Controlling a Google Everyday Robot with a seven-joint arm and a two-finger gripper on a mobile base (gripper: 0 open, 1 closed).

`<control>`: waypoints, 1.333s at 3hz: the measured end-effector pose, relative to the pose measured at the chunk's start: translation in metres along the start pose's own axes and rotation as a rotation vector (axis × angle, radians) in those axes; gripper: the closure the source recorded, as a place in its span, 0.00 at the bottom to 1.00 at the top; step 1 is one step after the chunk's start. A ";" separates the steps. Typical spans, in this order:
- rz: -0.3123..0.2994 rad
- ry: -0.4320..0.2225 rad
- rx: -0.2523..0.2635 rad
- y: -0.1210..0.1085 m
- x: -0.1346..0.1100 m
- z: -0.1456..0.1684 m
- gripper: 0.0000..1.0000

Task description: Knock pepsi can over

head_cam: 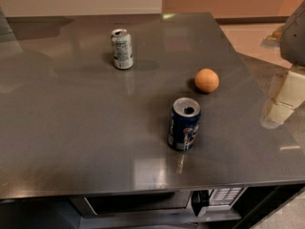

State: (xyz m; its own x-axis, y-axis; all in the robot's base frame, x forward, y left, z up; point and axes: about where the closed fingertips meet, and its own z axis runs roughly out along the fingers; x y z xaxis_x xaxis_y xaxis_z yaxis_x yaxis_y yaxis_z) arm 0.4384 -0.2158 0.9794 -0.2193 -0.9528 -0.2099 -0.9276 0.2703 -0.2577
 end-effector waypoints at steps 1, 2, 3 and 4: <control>0.000 0.000 0.000 0.000 0.000 0.000 0.00; -0.012 -0.048 -0.014 0.006 -0.008 0.012 0.00; -0.035 -0.135 -0.037 0.018 -0.026 0.035 0.00; -0.035 -0.231 -0.060 0.023 -0.051 0.059 0.00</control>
Offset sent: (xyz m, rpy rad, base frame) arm -0.0004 0.0314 -0.0396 0.1336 0.0171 0.0829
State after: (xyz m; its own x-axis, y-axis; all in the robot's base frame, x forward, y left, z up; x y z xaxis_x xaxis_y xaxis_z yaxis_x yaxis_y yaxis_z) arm 0.4458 -0.1530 0.9285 -0.1186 -0.9027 -0.4136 -0.9513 0.2226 -0.2131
